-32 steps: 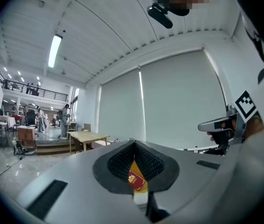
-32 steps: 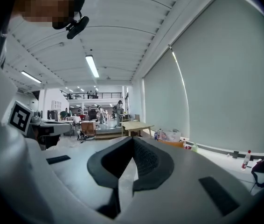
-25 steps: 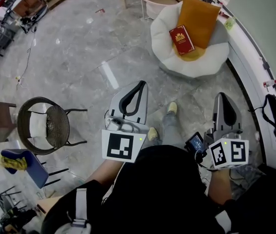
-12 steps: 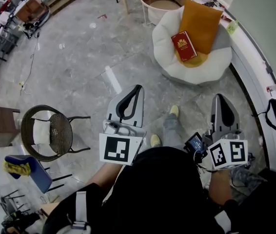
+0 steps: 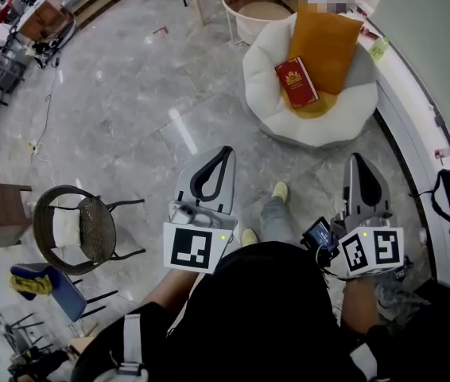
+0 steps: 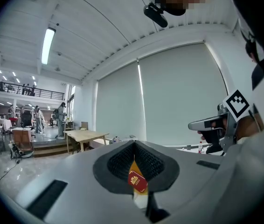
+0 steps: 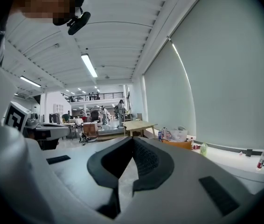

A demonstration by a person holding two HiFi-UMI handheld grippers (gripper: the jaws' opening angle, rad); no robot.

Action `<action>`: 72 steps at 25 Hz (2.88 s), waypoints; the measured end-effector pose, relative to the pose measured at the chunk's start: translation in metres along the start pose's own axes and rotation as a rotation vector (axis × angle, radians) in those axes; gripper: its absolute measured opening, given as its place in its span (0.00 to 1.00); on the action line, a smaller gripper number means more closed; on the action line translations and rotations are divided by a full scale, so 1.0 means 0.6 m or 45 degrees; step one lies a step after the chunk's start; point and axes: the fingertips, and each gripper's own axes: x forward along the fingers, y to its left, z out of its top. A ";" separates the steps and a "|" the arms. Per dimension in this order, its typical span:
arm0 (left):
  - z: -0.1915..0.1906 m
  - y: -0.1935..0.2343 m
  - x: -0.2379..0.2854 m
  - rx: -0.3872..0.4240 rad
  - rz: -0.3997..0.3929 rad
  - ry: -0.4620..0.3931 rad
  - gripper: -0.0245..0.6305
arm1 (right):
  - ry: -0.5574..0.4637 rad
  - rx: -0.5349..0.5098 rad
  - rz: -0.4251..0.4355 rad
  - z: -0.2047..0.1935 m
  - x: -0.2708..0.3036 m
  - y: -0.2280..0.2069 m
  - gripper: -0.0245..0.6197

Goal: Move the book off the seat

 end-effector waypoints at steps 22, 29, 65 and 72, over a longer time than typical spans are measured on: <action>0.039 0.004 0.269 0.030 0.034 0.024 0.06 | 0.000 0.023 0.043 0.049 0.195 -0.201 0.06; 0.047 -0.007 0.310 0.059 0.037 0.033 0.06 | -0.010 0.052 0.058 0.052 0.227 -0.239 0.06; 0.064 0.027 0.400 0.058 0.035 -0.004 0.06 | -0.039 0.031 0.054 0.068 0.305 -0.286 0.06; 0.067 0.056 0.444 0.053 0.026 -0.002 0.06 | -0.037 0.018 0.043 0.077 0.350 -0.297 0.06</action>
